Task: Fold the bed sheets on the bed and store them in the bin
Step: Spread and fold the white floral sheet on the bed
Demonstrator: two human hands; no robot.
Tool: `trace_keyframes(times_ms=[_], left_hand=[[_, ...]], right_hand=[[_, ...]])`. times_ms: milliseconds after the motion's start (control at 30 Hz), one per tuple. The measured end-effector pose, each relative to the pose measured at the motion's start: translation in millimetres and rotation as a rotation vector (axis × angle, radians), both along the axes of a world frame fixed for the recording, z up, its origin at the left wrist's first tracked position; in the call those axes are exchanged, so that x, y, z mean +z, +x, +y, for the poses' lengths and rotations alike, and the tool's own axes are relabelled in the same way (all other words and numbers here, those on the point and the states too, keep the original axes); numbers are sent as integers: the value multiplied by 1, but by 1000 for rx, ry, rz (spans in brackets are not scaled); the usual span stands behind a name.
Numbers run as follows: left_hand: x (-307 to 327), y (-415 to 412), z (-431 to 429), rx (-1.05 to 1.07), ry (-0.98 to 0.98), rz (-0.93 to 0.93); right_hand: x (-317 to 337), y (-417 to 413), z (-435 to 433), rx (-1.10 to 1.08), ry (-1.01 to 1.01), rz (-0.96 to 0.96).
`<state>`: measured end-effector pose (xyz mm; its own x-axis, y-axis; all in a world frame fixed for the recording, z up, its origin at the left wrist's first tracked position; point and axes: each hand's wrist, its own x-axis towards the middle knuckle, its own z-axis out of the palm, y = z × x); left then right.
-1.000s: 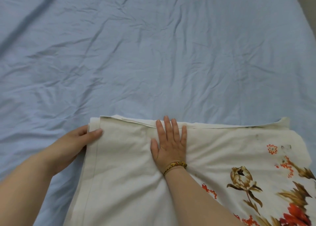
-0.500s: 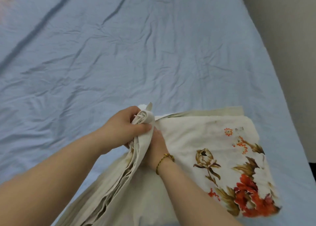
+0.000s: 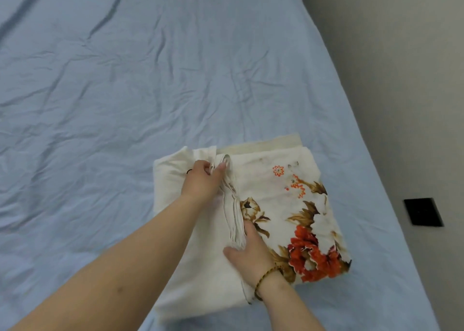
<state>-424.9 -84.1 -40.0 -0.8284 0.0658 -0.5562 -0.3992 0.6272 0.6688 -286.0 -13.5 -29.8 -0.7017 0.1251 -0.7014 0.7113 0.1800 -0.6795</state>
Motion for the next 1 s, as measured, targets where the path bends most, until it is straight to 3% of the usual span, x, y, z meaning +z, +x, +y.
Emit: trace_keyframes(times_ms=[100, 200, 267, 300, 367, 433, 500, 600, 733, 800, 1000], left_hand=[[0, 13, -12, -134, 69, 147], [-5, 22, -39, -395, -174, 450], [-10, 22, -55, -551, -387, 509], [-13, 22, -60, -617, -473, 485], [-18, 21, -66, -707, -546, 453], [-20, 21, -67, -703, -502, 462], [-21, 23, -70, -583, -354, 505], [-24, 28, -83, -231, -203, 556], [-22, 44, -96, 271, 92, 61], [-24, 52, -101, 423, 252, -91], [-22, 57, -108, 402, 468, -457]], right_hand=[[-16, 7, 4, -38, 1, 21], [-17, 12, 0, -60, 55, 44], [-14, 16, -1, 3, 138, 40], [-9, 15, -2, 92, 240, 5], [-4, 12, -9, 239, 633, 13], [-6, 6, -22, 207, 957, 210], [-20, -1, -36, 223, 1045, 413], [-41, -18, -39, 428, 1064, 452], [-71, -24, -26, 505, 1116, 389], [-80, -25, -24, 466, 1119, 422], [-88, -24, -18, 472, 1128, 507]])
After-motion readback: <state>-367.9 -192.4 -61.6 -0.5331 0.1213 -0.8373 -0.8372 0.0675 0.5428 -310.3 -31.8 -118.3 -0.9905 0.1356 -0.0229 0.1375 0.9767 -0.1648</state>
